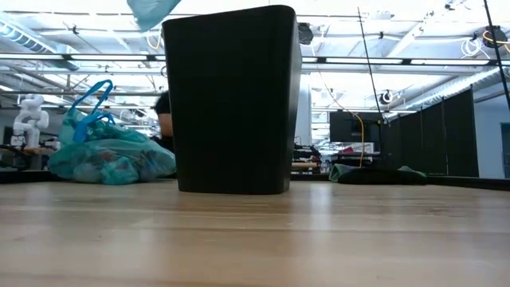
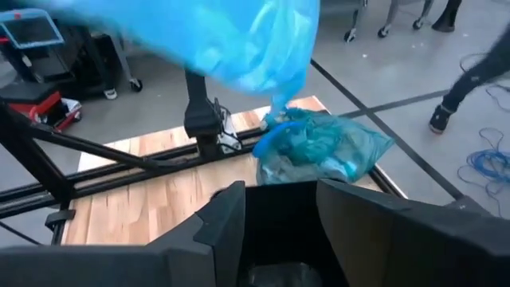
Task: Place trash/remove bag and relplace
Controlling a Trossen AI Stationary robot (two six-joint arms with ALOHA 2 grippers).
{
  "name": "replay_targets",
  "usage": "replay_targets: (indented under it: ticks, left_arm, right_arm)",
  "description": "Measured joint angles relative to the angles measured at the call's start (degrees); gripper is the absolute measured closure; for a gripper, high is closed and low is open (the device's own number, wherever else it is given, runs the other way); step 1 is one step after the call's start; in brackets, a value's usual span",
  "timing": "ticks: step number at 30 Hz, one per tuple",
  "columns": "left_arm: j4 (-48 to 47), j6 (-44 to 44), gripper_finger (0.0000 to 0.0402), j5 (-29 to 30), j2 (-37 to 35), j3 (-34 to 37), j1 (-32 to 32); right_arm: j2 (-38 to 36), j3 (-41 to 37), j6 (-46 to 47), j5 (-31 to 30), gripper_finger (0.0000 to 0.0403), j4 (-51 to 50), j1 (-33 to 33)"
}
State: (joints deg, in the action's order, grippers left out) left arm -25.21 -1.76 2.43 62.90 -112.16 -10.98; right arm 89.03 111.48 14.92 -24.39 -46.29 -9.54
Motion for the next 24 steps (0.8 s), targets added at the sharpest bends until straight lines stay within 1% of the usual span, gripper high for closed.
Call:
replay_targets:
  ticks: [3, 7, 9, 12, 16, 21, 24]
  left_arm:
    - [6.0, 0.0, 0.0402, -2.8, 3.9, 0.0, 0.0]
    - [11.4, 1.6, 0.0402, -5.6, 7.2, 0.0, 0.3]
    - [11.3, 3.5, 0.0402, -6.0, 8.6, 0.1, 1.0]
    - [9.7, 7.3, 0.0402, -7.2, 9.7, 0.1, 1.8]
    - [0.3, 10.3, 0.0402, -6.5, 8.7, 0.0, 3.8]
    - [-14.6, 12.2, 0.0402, -2.2, 7.2, 0.0, 6.6]
    - [-20.0, 15.4, 0.0402, -1.4, 6.2, 0.0, 7.9]
  right_arm:
    - [0.3, 0.0, -0.4, 0.3, 0.0255, 1.5, -0.4]
    - [0.8, 0.0, -0.6, 0.4, 0.0255, 1.9, -1.8]
    - [0.8, 0.0, -0.4, 0.2, 0.0255, 1.6, -2.6]
    - [0.7, 0.0, -0.4, -1.9, 0.0255, 1.2, -4.0]
    - [0.6, 0.0, 0.5, -5.4, 0.0255, -1.0, -5.1]
    - [0.6, 0.0, 3.6, -7.6, 0.0255, -6.2, -5.0]
    - [0.6, 0.0, 5.3, -10.7, 0.0255, -8.2, -5.0]
